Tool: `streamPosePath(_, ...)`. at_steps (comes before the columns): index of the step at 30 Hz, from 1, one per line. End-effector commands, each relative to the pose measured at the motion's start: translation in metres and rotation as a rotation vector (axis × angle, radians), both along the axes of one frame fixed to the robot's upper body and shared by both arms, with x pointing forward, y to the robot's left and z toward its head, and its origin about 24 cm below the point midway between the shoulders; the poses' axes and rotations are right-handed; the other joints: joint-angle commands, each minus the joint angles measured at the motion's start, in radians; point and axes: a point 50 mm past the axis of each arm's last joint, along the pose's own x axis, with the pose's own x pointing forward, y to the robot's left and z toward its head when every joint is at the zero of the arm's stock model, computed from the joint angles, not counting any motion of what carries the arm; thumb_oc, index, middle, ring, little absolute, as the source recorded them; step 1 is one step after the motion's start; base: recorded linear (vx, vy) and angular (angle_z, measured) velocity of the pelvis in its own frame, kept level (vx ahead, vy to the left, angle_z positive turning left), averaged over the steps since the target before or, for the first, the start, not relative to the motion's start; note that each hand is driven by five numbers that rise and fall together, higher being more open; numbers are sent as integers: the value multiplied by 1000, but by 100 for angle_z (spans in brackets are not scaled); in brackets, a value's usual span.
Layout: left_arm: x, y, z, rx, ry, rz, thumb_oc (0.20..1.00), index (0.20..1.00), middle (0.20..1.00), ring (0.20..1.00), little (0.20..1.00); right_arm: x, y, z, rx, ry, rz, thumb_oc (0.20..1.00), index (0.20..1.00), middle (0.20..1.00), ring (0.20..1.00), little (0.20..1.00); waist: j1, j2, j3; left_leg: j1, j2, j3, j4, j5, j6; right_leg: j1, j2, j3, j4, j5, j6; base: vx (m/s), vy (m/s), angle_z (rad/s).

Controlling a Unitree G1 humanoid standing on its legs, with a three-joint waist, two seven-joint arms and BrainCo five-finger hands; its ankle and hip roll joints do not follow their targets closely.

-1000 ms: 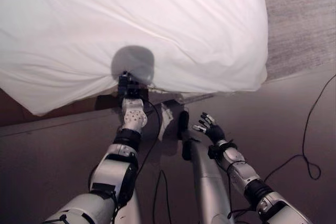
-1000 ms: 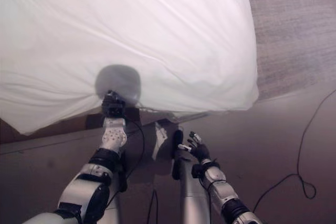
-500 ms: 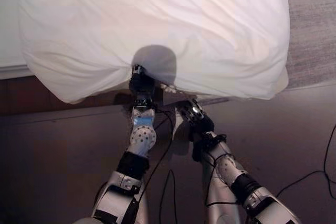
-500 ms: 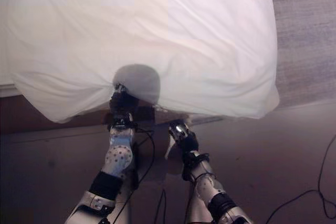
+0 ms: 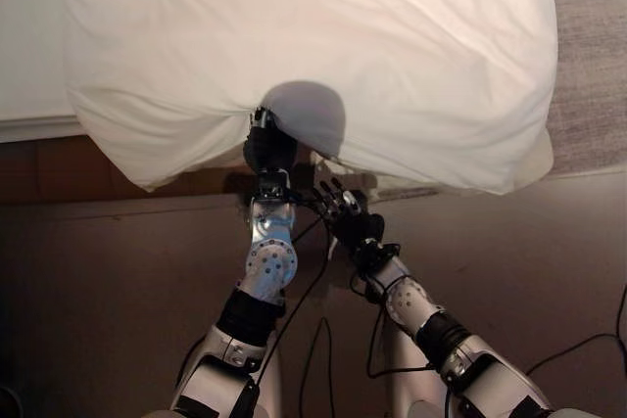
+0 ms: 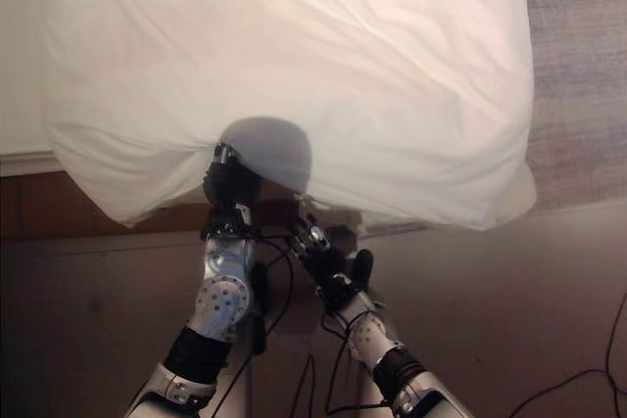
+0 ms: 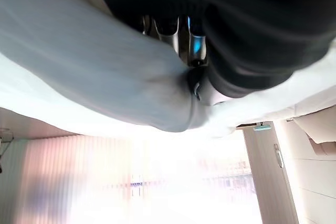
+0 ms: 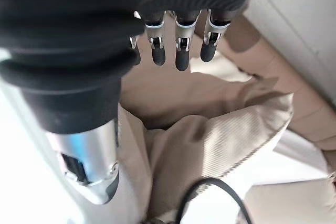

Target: Make the bed

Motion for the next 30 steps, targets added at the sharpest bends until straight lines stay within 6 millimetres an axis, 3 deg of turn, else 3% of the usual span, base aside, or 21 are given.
streamPosePath(1,-45,-8,76,-14,-437,26,200,200,200,200,200,3,8,34,190,-94,-13,1000,1000,1000,1000,1000,30,71,-32,-49,-71,-4,-76,61,72,10,32,-37,-42,-19,55,0,0,0)
streamPosePath(4,-45,-8,77,-14,-437,26,200,200,200,200,200,4,8,34,190,-94,-14,1000,1000,1000,1000,1000,31,71,-31,-48,-71,-4,-76,61,72,10,32,-37,-41,-19,55,0,0,0)
streamPosePath(5,-46,0,80,-37,-441,81,200,200,200,200,200,12,-4,55,284,-152,-95,1000,1000,1000,1000,1000,32,74,-30,-46,-74,-5,-74,59,74,8,30,-36,-33,-24,57,0,0,0)
streamPosePath(8,-45,6,81,-46,-431,122,200,200,200,200,200,16,-16,66,329,-193,-159,1000,1000,1000,1000,1000,30,77,-32,-46,-75,-6,-73,57,75,7,28,-37,-29,-27,57,0,0,0)
streamPosePath(12,-43,22,79,-41,-395,228,200,200,200,200,200,20,-52,86,444,-271,-351,1000,1000,1000,1000,1000,22,85,-44,-52,-79,-5,-66,51,77,2,27,-33,-20,-36,58,0,0,0)
streamPosePath(27,-40,43,74,-26,-363,343,200,200,200,200,200,24,-113,91,517,-306,-613,1000,1000,1000,1000,1000,17,93,-72,-75,-79,-5,-63,53,77,-24,28,-31,-12,-41,61,2,1,0)
streamPosePath(30,-40,48,74,-28,-359,369,200,200,200,200,200,28,-135,92,508,-288,-717,1000,1000,1000,1000,1000,18,98,-79,-82,-82,-7,-58,52,78,-30,26,-31,-8,-43,61,0,0,0)
